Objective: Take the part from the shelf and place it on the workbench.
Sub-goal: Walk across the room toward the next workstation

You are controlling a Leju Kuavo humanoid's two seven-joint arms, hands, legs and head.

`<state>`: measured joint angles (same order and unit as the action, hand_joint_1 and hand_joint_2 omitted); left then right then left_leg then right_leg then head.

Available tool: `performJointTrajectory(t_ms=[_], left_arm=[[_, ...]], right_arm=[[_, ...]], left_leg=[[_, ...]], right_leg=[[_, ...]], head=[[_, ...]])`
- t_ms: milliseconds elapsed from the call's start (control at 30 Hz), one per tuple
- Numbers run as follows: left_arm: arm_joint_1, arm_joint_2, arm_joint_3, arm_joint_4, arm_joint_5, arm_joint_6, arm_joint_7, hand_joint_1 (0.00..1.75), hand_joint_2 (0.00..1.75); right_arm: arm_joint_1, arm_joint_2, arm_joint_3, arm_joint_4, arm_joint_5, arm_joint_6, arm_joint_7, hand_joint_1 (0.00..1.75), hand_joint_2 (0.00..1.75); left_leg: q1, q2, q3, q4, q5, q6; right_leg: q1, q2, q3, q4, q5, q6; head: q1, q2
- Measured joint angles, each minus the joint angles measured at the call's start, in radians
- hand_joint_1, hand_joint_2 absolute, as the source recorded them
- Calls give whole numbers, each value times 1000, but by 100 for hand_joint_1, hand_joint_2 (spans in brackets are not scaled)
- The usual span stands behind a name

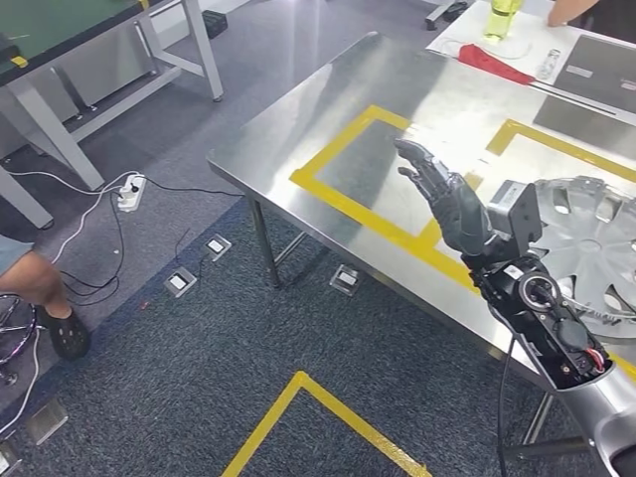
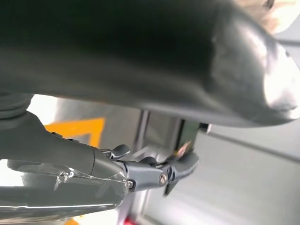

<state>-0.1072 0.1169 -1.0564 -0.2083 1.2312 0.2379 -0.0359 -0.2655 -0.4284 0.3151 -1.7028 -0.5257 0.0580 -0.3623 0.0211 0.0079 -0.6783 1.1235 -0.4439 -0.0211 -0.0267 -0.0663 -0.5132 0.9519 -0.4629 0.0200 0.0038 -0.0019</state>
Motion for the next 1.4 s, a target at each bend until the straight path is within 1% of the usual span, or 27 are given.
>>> performJointTrajectory(t_ms=[67, 100, 133, 200, 267, 333, 367, 400, 433, 467, 533, 567, 633, 667, 700, 767, 833, 900, 933, 967, 1033, 1100, 1133, 1233, 1300, 1333, 1400], left_arm=[[-2, 1, 0, 0, 2, 0, 0, 0, 0], [-3, 1, 0, 0, 3, 0, 0, 0, 0], [-5, 1, 0, 0, 4, 0, 0, 0, 0], [-4, 0, 0, 0, 5, 1, 0, 0, 0], [-4, 0, 0, 0, 6, 2, 1, 0, 0], [-7, -1, 0, 0, 6, 2, 2, 0, 0], [-8, -1, 0, 0, 6, 2, 2, 0, 0], [-8, -1, 0, 0, 6, 2, 2, 0, 0], [-8, -1, 0, 0, 6, 2, 2, 0, 0], [-8, -1, 0, 0, 6, 2, 3, 0, 0], [-7, -2, 0, 0, 6, 2, 4, 0, 0], [-8, -3, 0, 0, 7, 2, 4, 0, 0], [-7, -5, 0, 0, 7, 2, 6, 0, 0], [-6, -5, 0, 0, 7, 2, 7, 0, 0], [-3, -4, 0, 0, 7, 3, 8, 0, 0], [0, -3, 0, 1, 7, 2, 10, 0, 0], [-3, -4, 0, 1, 7, 2, 11, 0, 0], [-4, -4, 0, 1, 7, 2, 11, 0, 0], [-4, -4, 0, 1, 7, 2, 11, 0, 0], [-2, -3, 0, 1, 7, 2, 11, 0, 0], [-1, -1, 0, 1, 7, 2, 11, 0, 0], [-3, 0, 0, 1, 8, 2, 11, 0, 0], [-4, 0, 0, 1, 8, 2, 11, 0, 0], [-3, 0, 0, 1, 10, 2, 11, 0, 0], [-4, -1, 0, 1, 11, 2, 11, 0, 0], [-4, -1, 0, 1, 12, 2, 11, 0, 0], [-5, -1, 0, 1, 12, 3, 11, 0, 0]], right_arm=[[2, 10, 10, -17, 0, 9, -3, 0, 0], [3, 14, 14, -24, -2, 13, -5, 0, 0], [3, 18, 19, -31, -5, 18, -6, 0, 0], [2, 26, 28, -43, -10, 27, -9, 0, 0], [2, 34, 39, -54, -8, 32, -11, 0, 0], [5, 40, 51, -60, -2, 34, -12, 0, 0], [7, 42, 56, -61, 0, 34, -12, 0, 0], [10, 45, 61, -61, 1, 34, -12, 0, 0], [13, 48, 66, -62, 1, 34, -12, 0, 0], [14, 50, 71, -64, 1, 35, -13, 0, 0], [14, 54, 78, -68, -3, 41, -16, 0, 0], [14, 56, 82, -71, -7, 47, -17, 0, 0], [14, 60, 90, -75, -14, 59, -17, 0, 0], [14, 62, 94, -78, -15, 65, -16, 0, 0], [14, 65, 97, -81, -13, 70, -14, 0, 0], [16, 71, 103, -88, 2, 77, -4, 0, 0], [21, 74, 108, -92, 26, 78, 10, 0, 0], [34, 74, 113, -93, 49, 76, 21, 0, 0], [42, 74, 116, -93, 57, 75, 24, 0, 0], [49, 74, 119, -93, 65, 74, 26, 0, 0], [58, 74, 121, -93, 75, 74, 27, 0, 0], [61, 74, 122, -93, 79, 72, 28, 0, 0], [62, 74, 122, -93, 84, 69, 30, 0, 0], [71, 74, 122, -91, 129, 49, 57, 0, 0], [80, 74, 122, -82, 174, 31, 80, 0, 0], [88, 74, 121, -72, 192, 22, 87, 0, 0], [111, 73, 121, -34, 209, 13, 93, 0, 0]], left_leg=[[-11, 42, 61, -127, 48, 10], [-16, 55, 73, -156, 52, 15], [-21, 56, 75, -163, 46, 20], [-20, 33, 76, -168, 43, 31], [-15, 13, 83, -173, 43, 42], [-14, -9, 86, -174, 43, 49], [-15, -22, 86, -174, 43, 50], [-16, -36, 87, -174, 43, 51], [-17, -49, 89, -173, 42, 51], [-18, -64, 91, -173, 42, 51], [-19, -89, 95, -171, 41, 49], [-18, -102, 93, -169, 40, 46], [-15, -121, 85, -168, 43, 36], [-13, -132, 82, -169, 46, 30], [-12, -131, 81, -169, 46, 24], [-15, -89, 65, -132, 20, 14], [-15, -35, 8, -13, -45, 6], [-10, -19, -54, 113, -93, -1], [-8, -17, -60, 128, -90, -4], [-6, -13, -45, 101, -69, -6], [-5, 13, 36, -47, -5, -5], [-9, 37, 96, -157, 28, 5], [-12, 40, 104, -174, 28, 11], [-13, 15, 106, -177, 28, 29], [-9, 1, 112, -183, 30, 40], [-9, -7, 112, -184, 30, 43], [-11, -28, 113, -183, 30, 47]], right_leg=[[6, -15, 9, 1, -11, 8], [9, -23, 13, 1, -15, 13], [12, -33, 15, 0, -19, 18], [10, -43, 24, 0, -28, 28], [6, -4, 8, 49, -64, 35], [6, 45, -58, 187, -130, 37], [7, 55, -98, 260, -156, 37], [7, 60, -126, 308, -163, 36], [8, 62, -136, 315, -150, 33], [8, 65, -125, 275, -114, 29], [8, 95, -68, 130, -30, 18], [7, 115, -43, 66, -3, 14], [8, 140, -24, 14, 7, 9], [9, 133, -23, 9, 8, 7], [8, 123, -20, 5, 10, 4], [3, 100, -12, -5, 14, -6], [2, 77, -9, -9, 16, -12], [3, 51, -10, -9, 14, -13], [3, 40, -10, -9, 13, -13], [2, 29, -9, -9, 12, -12], [1, 11, -4, -9, 7, -6], [6, -2, 1, -8, 2, 4], [8, -8, 3, -7, 0, 9], [6, -14, 11, -4, -12, 28], [2, 19, -12, 61, -56, 36], [1, 40, -43, 129, -91, 37], [1, 58, -113, 268, -144, 38]], head=[[-2, 0], [-1, 0], [1, 0], [6, 0], [12, 0], [24, 0], [30, 0], [35, 0], [37, 0], [39, 0], [43, 0], [44, 0], [44, 0], [45, 0], [45, 0], [36, 0], [20, 0], [11, 0], [10, 0], [8, 0], [6, 0], [5, 0], [7, 0], [13, 0], [19, 0], [25, 0], [36, 0]])
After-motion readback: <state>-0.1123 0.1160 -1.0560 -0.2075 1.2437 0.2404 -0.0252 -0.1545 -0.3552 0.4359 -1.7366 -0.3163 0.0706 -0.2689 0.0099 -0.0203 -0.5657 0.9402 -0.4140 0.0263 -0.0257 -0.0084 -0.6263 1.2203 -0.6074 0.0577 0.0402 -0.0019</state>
